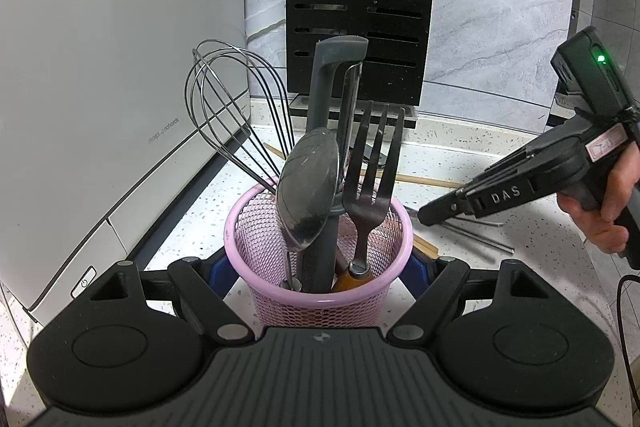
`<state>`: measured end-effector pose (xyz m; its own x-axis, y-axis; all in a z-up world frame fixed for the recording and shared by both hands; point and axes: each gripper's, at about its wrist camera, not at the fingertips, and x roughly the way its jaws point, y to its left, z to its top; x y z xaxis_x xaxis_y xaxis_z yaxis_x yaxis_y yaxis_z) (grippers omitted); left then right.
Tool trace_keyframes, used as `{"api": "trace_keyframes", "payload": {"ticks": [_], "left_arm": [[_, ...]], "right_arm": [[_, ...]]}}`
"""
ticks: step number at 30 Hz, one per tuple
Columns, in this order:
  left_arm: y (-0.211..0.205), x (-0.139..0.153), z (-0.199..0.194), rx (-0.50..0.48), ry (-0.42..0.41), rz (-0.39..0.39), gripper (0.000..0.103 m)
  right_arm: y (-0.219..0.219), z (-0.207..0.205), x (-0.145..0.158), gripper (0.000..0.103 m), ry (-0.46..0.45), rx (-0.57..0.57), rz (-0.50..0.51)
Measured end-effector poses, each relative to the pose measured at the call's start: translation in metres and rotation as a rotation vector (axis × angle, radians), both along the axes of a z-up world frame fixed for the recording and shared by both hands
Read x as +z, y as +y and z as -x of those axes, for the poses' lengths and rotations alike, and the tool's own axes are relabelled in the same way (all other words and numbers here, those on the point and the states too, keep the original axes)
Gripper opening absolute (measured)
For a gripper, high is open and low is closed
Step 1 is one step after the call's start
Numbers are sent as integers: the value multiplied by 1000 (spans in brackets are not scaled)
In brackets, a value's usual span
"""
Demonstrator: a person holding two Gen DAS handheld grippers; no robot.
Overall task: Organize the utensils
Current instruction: 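Lift the silver spoon with the right gripper and carry it over the pink cup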
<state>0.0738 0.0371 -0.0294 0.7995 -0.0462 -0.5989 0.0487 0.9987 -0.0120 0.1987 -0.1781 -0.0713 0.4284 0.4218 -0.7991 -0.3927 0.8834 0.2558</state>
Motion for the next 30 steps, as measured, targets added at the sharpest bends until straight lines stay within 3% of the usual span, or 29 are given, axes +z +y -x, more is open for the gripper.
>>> {"api": "trace_keyframes", "payload": {"ticks": [7, 11, 15, 17, 23, 30], "left_arm": [[0, 0, 0, 0, 0, 0, 93], [0, 0, 0, -1, 0, 0, 93], [0, 0, 1, 0, 0, 0, 93], [0, 0, 1, 0, 0, 0, 93], [0, 0, 1, -1, -1, 0, 93], [0, 0, 1, 1, -1, 0, 93]], "right_arm": [[11, 9, -3, 3, 20, 47, 35], [18, 14, -3, 5, -44, 83, 127], [24, 20, 4, 8, -112, 124, 158], [32, 24, 7, 23, -161, 155, 178], [58, 28, 5, 27, -267, 227, 264], [63, 16, -5, 40, -272, 190, 255]]}}
